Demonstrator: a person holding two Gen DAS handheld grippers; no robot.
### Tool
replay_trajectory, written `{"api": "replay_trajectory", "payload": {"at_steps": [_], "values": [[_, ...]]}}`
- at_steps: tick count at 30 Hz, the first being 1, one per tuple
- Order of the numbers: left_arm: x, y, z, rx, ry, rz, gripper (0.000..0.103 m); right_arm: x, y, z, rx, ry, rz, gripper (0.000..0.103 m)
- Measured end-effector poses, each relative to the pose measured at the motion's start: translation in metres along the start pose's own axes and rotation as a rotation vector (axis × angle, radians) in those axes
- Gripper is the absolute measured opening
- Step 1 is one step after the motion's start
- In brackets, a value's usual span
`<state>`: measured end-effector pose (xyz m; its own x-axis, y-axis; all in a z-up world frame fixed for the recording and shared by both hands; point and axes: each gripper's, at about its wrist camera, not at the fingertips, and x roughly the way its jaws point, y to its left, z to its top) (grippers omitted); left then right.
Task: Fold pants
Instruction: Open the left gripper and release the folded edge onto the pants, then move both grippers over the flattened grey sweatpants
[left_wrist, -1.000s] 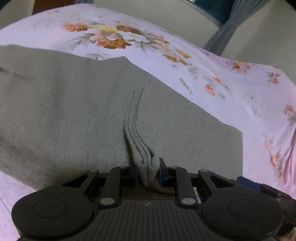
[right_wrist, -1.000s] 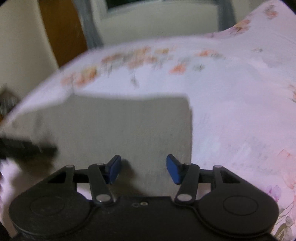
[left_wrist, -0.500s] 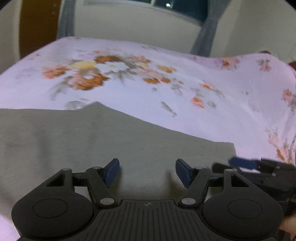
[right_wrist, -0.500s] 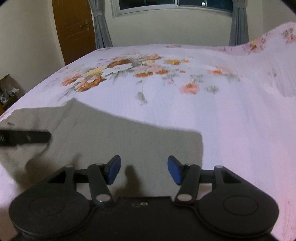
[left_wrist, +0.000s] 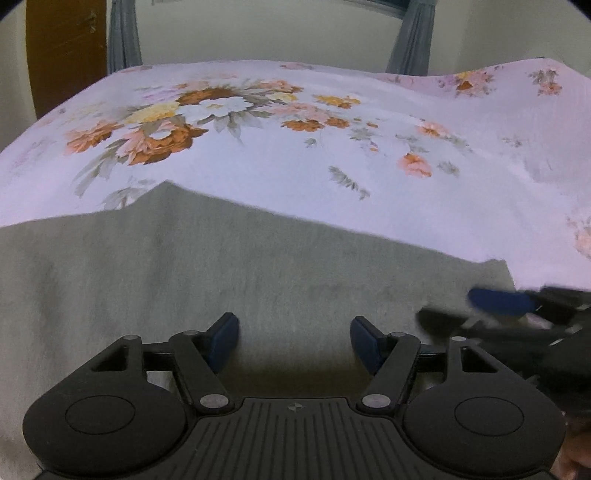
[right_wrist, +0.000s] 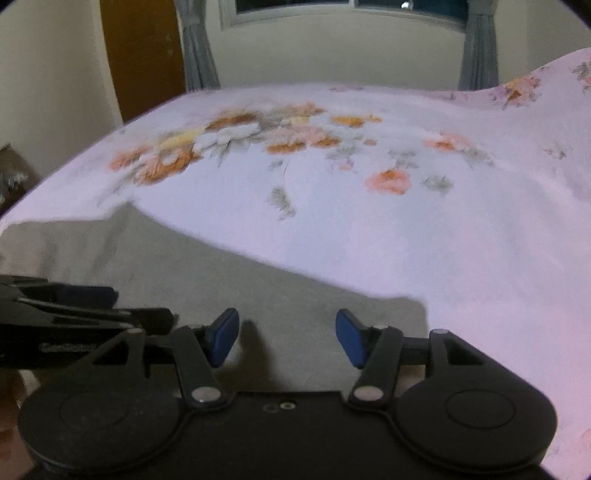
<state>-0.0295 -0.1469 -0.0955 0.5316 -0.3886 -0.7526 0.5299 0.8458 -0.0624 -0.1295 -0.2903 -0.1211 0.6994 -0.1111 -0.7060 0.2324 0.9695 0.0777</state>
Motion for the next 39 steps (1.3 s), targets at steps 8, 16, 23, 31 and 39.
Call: {"api": "replay_trajectory", "payload": {"at_steps": [8,16,23,31,39], "values": [[-0.014,-0.003,-0.018,0.034,-0.01,0.028,0.067,-0.013,0.01,-0.011,-0.033,0.002,-0.019,0.061],[-0.037,-0.003,-0.044,0.062,-0.013,0.032,0.067,-0.034,0.019,-0.036,-0.04,-0.004,-0.011,0.061],[-0.052,0.0,-0.054,0.051,-0.021,0.035,0.067,-0.049,0.029,-0.046,-0.035,0.004,-0.008,0.061],[-0.071,0.016,-0.059,0.018,-0.059,0.078,0.067,-0.056,0.041,-0.038,0.008,-0.005,0.033,0.059],[-0.078,0.071,-0.059,-0.055,-0.065,0.155,0.067,-0.039,0.086,-0.023,-0.044,0.012,0.084,0.061]]}}
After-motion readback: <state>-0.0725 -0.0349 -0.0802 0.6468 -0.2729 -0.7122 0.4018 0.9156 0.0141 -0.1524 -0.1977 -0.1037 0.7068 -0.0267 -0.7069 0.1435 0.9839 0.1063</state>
